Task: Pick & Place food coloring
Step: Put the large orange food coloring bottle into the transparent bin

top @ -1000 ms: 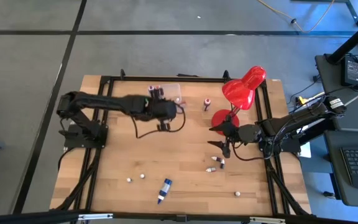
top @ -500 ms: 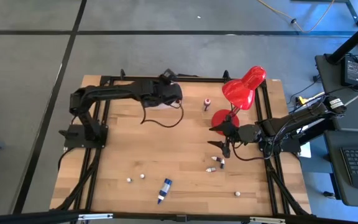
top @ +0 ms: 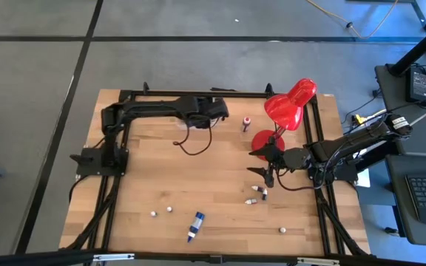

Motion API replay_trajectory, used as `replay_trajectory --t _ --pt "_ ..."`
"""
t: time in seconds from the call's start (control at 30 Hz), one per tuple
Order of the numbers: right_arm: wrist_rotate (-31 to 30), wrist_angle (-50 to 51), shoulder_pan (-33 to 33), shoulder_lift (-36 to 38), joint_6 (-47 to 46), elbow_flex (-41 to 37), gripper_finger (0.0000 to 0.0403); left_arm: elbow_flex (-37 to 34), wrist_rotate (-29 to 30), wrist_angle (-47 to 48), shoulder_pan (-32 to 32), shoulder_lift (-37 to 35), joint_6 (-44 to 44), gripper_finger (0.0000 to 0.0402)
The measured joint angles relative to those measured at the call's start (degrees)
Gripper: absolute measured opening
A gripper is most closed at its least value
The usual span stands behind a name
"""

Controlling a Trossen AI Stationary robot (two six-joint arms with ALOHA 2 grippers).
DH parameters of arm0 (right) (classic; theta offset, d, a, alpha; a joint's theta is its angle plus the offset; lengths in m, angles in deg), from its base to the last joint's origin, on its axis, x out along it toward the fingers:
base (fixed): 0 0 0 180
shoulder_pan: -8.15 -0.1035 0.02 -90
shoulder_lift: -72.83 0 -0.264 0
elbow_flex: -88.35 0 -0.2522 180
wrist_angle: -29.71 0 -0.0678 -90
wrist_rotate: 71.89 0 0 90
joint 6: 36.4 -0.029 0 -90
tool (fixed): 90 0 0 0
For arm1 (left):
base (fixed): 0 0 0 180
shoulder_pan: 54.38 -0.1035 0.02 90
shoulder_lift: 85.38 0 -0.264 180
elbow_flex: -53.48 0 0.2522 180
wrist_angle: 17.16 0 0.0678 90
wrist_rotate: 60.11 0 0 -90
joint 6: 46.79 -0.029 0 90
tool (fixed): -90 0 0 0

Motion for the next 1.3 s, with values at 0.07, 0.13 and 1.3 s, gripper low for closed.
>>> replay_trajectory --t 0.07,0.13,1.3 --pt "0.0 0.0 0.0 0.0 0.0 0.0 0.0289 0.0 -0.2 -0.7 -0.6 1.5 0.0 0.0127" --pt "0.0 0.0 0.0 0.0 -0.1 0.0 0.0289 0.0 0.2 -1.1 -1.2 3.2 -0.9 0.0125" --pt "0.0 0.1 0.0 0.0 -0.1 0.0 0.0289 0.0 -8.9 -10.0 -6.2 8.7 -4.0 0.0136"
